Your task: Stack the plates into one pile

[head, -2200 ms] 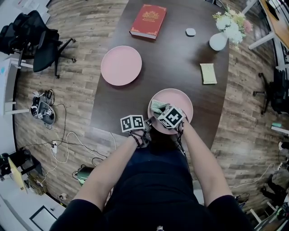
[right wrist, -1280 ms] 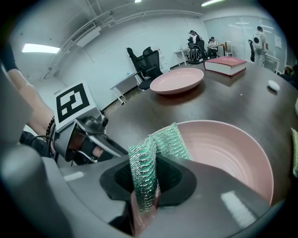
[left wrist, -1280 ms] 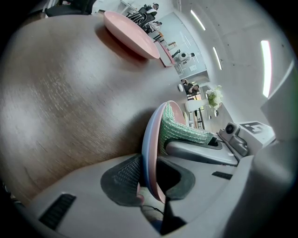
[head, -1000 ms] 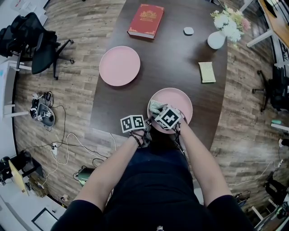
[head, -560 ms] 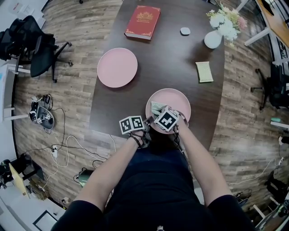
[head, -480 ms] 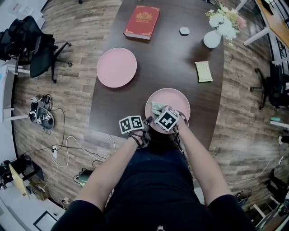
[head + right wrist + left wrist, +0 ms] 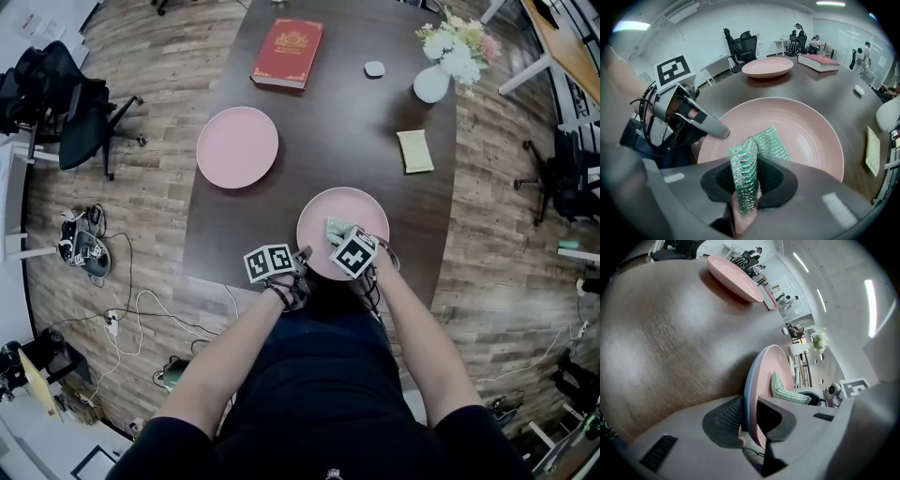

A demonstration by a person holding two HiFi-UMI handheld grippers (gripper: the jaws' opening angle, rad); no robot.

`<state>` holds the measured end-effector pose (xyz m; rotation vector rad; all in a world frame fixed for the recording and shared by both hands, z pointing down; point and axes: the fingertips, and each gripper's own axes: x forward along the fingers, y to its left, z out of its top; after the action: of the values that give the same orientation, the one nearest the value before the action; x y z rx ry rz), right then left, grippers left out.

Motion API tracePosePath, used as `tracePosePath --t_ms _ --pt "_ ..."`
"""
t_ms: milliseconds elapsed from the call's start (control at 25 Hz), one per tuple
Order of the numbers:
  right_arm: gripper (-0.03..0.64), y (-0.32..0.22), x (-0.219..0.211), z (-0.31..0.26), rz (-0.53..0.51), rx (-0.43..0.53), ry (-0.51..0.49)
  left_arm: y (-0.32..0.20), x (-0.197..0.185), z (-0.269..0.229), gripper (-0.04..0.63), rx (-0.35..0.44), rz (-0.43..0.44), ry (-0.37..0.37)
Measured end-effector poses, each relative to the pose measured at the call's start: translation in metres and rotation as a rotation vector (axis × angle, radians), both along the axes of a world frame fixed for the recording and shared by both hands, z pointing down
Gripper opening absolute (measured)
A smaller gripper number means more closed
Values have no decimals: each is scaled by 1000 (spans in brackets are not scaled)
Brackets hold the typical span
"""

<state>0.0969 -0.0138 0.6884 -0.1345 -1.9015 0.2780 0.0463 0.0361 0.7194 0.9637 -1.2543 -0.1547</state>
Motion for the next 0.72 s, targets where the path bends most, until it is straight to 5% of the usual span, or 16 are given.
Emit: tracePosePath --t_ms 720 --pt "84 -25 52 9 87 70 163 0 -1 2 51 -14 -2 -13"
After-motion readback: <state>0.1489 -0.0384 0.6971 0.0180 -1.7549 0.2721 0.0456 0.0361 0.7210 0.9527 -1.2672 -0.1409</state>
